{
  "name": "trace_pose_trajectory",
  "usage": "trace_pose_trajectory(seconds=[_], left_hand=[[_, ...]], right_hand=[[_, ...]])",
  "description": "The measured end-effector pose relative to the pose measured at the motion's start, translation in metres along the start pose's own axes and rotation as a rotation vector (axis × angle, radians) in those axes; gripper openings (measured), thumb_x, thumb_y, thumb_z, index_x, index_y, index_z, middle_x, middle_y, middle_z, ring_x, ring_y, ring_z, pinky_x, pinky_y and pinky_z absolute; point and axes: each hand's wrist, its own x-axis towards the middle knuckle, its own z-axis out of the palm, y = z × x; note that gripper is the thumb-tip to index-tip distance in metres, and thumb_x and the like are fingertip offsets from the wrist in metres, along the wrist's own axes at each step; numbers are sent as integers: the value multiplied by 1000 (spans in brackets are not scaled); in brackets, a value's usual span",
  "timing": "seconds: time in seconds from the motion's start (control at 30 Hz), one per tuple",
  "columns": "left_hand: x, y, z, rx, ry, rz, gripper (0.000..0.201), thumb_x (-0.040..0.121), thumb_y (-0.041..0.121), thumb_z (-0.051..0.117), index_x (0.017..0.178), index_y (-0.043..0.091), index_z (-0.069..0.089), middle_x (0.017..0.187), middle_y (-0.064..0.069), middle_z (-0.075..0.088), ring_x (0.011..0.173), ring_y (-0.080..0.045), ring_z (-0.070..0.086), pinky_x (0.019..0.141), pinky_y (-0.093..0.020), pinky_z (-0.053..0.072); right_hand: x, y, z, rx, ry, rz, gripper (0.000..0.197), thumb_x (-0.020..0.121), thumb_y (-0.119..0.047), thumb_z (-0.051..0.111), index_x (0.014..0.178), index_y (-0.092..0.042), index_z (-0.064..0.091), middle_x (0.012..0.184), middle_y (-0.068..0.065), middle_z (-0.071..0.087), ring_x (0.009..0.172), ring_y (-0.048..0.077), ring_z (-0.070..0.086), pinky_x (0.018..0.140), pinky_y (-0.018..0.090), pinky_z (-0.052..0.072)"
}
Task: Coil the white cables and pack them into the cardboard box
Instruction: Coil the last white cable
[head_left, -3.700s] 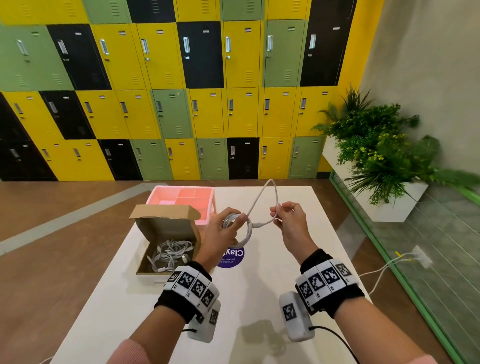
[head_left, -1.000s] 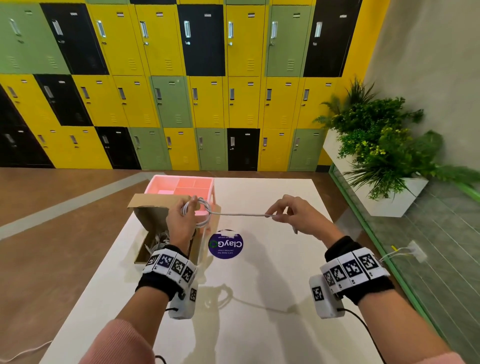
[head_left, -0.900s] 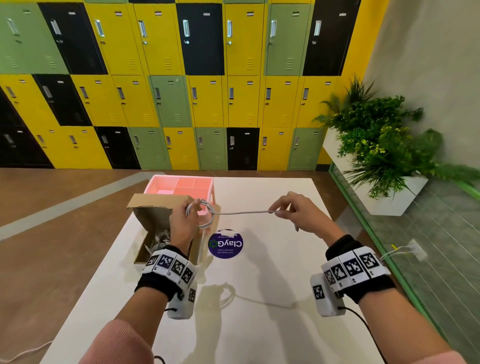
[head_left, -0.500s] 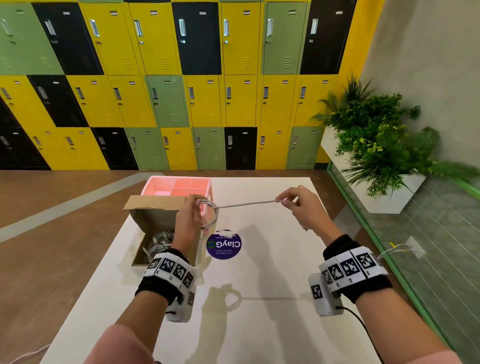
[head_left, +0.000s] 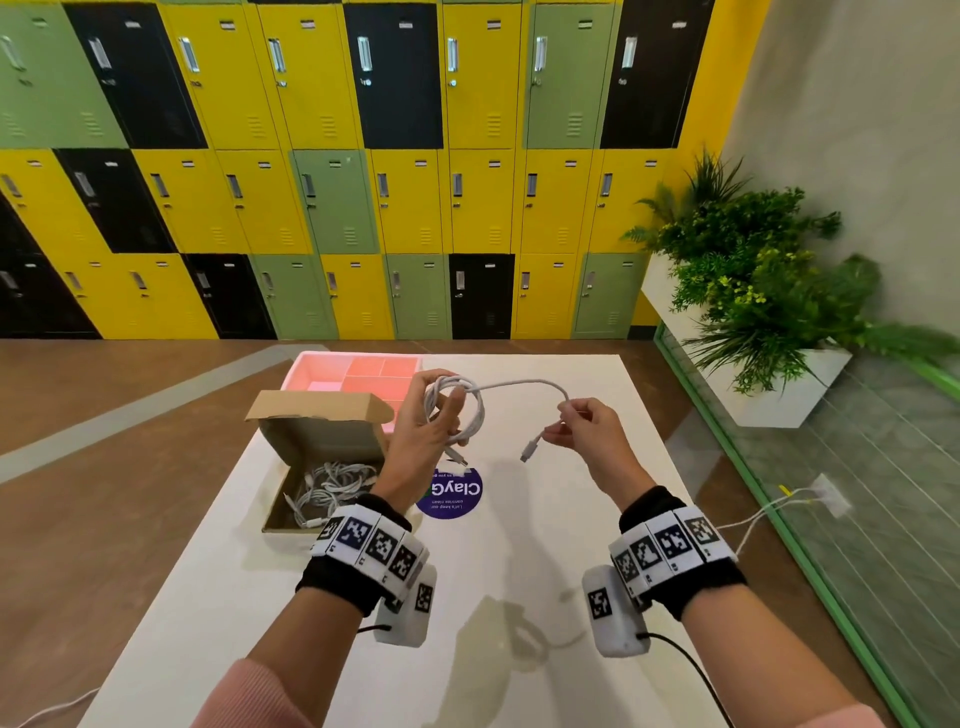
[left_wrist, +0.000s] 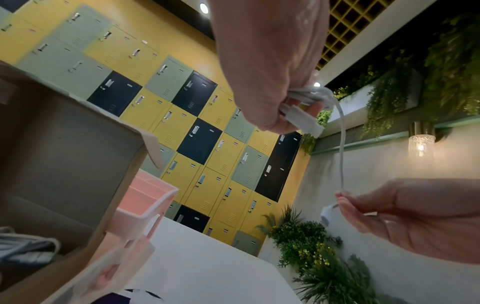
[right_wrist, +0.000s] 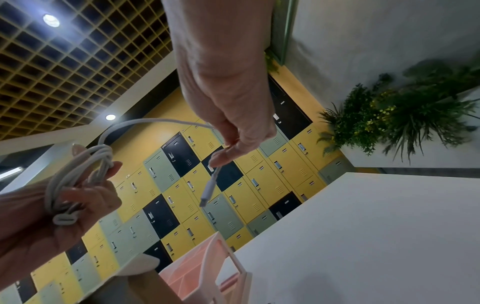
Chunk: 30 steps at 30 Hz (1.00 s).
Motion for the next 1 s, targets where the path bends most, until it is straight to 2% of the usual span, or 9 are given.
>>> trace_pose_trajectory(seconds=[0.07, 0.13, 0.27, 0.37, 0.5, 0.67, 0.8, 0.9, 1.0], left_hand=[[-1, 1, 3, 5, 8, 6, 26, 85, 33, 62, 104, 20, 52, 85, -8, 53, 68, -17, 52, 53, -27, 48], [-1, 1, 7, -9, 43, 10, 29, 84, 31, 65, 106, 16, 52, 84, -11, 50, 67, -19, 50, 51, -27, 47], [0, -1, 17, 18, 72, 30, 28, 87, 30, 64, 107, 15, 52, 77, -5, 47, 61, -10, 49, 52, -29, 47], [-1, -2, 21, 44, 97, 56, 21, 90, 24, 63, 105, 15, 51, 77, -7, 48, 59, -6, 52, 54, -27, 46], [-1, 0, 21, 33, 123, 59, 26, 90, 23, 63, 109, 9, 51, 79, -9, 51, 63, -5, 53, 57, -24, 47], [-2, -1, 16, 48, 138, 49, 24, 90, 26, 63, 108, 14, 52, 78, -7, 52, 67, -13, 51, 55, -24, 45], [-2, -2, 17, 22, 102, 15, 19, 89, 32, 64, 103, 24, 53, 81, -8, 54, 69, -21, 53, 53, -31, 44], [-2, -3, 20, 16, 47, 8, 20, 87, 35, 65, 101, 26, 53, 81, -10, 52, 63, -20, 53, 48, -29, 43], [-3, -3, 24, 50, 28, 65, 20, 90, 27, 63, 105, 19, 51, 79, -5, 58, 63, -17, 55, 48, -29, 45]], right_hand=[[-4, -1, 3, 91, -12, 32, 12, 99, -7, 44, 106, 1, 50, 72, 12, 59, 66, 20, 63, 74, 27, 57], [-9, -1, 8, 191, -42, 65, 11, 99, -6, 43, 105, 1, 49, 75, 14, 59, 68, 22, 63, 68, 21, 57], [-19, -4, 24, 446, -74, 151, 13, 99, -2, 41, 92, 1, 51, 79, 17, 58, 72, 21, 63, 63, 21, 59], [-24, -10, 32, 649, -83, 203, 19, 99, 1, 40, 84, 2, 52, 76, 17, 58, 61, 18, 68, 62, 24, 59], [-28, -16, 36, 766, -94, 273, 17, 99, 1, 41, 87, 3, 53, 78, 18, 60, 60, 19, 68, 62, 27, 59], [-27, -23, 35, 807, -85, 302, 16, 98, 0, 41, 89, 3, 53, 81, 18, 58, 56, 17, 68, 59, 26, 59], [-29, -26, 35, 789, -122, 349, 15, 98, 2, 42, 89, 4, 54, 81, 16, 56, 66, 18, 64, 53, 24, 58], [-32, -23, 38, 650, -201, 332, 15, 96, 4, 46, 84, 2, 55, 76, 12, 56, 61, 13, 62, 51, 17, 54], [-35, -20, 41, 355, -275, 228, 12, 91, 4, 54, 92, -8, 54, 74, 7, 60, 51, 7, 59, 48, 18, 47]])
